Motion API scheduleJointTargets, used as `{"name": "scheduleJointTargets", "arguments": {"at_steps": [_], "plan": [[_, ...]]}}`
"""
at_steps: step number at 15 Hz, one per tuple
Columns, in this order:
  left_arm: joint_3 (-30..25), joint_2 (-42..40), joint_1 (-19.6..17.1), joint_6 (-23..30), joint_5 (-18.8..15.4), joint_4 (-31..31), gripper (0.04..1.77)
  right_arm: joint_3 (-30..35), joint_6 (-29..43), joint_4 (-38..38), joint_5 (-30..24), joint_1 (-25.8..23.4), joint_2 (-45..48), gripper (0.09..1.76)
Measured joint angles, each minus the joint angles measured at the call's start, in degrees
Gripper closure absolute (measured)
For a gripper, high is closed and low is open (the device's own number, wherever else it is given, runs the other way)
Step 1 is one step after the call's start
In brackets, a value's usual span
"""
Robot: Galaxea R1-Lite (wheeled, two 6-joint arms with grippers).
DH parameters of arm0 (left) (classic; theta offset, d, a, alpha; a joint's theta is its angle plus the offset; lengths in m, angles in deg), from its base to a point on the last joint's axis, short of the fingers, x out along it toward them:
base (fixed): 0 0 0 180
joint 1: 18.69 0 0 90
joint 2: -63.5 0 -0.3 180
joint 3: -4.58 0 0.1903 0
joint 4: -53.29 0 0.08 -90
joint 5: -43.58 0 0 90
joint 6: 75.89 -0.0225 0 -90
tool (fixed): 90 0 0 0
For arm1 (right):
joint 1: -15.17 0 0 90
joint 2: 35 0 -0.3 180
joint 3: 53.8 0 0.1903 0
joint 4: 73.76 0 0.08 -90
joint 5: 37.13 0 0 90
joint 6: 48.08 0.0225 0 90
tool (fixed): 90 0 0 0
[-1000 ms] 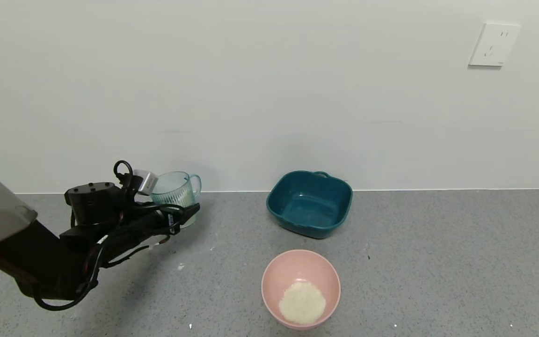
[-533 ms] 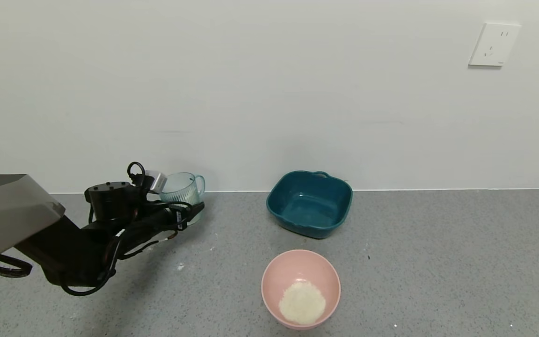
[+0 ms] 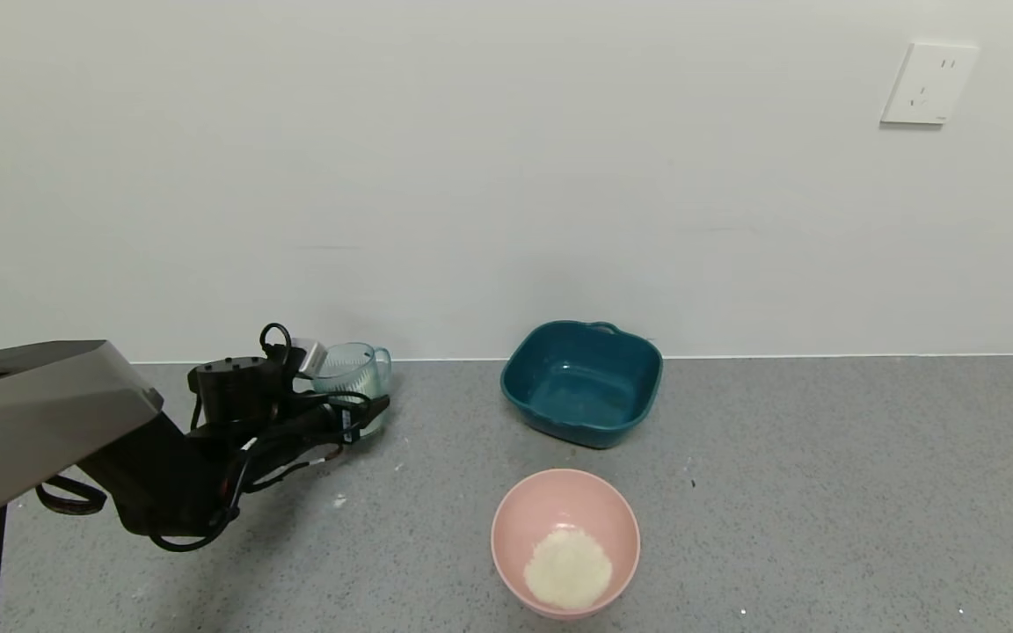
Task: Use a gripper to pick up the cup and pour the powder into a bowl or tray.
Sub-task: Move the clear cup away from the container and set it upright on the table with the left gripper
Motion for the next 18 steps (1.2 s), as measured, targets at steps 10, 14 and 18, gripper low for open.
{"name": "scheduleJointTargets", "arguments": {"at_steps": [10, 14, 18], "plan": [[-0.2, 1.6, 0.0, -0.1, 0.1, 0.1, 0.36, 0.0, 0.0, 0.0, 0.0, 0.0, 0.0, 0.14], [-0.5, 1.4, 0.0, -0.2, 0.3, -0.1, 0.25, 0.0, 0.0, 0.0, 0.0, 0.0, 0.0, 0.14], [-0.9, 0.9, 0.0, -0.2, 0.4, -1.5, 0.19, 0.0, 0.0, 0.0, 0.0, 0.0, 0.0, 0.14]]}}
